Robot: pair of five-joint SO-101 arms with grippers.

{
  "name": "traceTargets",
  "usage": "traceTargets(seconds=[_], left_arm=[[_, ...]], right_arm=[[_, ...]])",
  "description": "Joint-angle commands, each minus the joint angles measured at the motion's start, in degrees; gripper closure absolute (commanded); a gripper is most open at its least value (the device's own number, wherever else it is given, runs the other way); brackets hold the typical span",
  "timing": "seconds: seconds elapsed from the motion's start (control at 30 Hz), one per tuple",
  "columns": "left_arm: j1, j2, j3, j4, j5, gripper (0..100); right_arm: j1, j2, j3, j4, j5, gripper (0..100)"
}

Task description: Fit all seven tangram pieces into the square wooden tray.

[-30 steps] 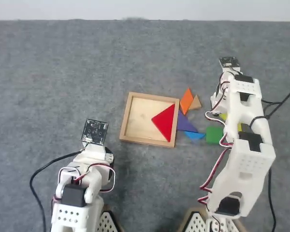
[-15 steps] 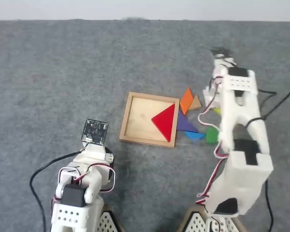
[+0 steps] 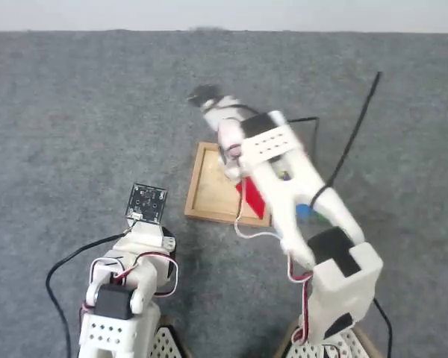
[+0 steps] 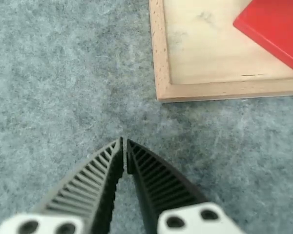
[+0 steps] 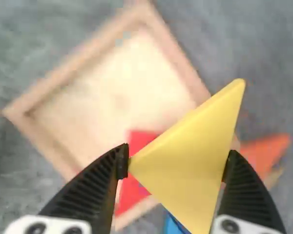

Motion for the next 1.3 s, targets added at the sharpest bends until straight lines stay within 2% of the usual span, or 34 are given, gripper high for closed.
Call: traceTargets(seconds=[0.0,0.33,0.5,0.83,1.03,1.27], left_arm=[[0.09,-0.7,-0.75,0.35,0.7,99],[0.09,-0.7,-0.75,0.35,0.7,99],[0.09,-0.7,-0.75,0.35,0.7,99],[0.09,-0.7,-0.75,0.35,0.7,99],[0.09,-0.7,-0.75,0.35,0.7,99],[0.09,-0.7,-0.75,0.35,0.7,99]], right_arm=[[-1.8,0.04,-5.1,-1.36,3.43,75.3],[-5.58,11.47,-16.26,1.89,15.56,75.1],[-7.6,14.9,-17.14,1.89,21.89,75.3],[-5.05,16.13,-17.49,1.27,22.59,74.4],[-4.88,16.31,-18.99,3.56,22.59,64.4],[-3.03,16.13,-18.99,3.65,24.18,63.6]])
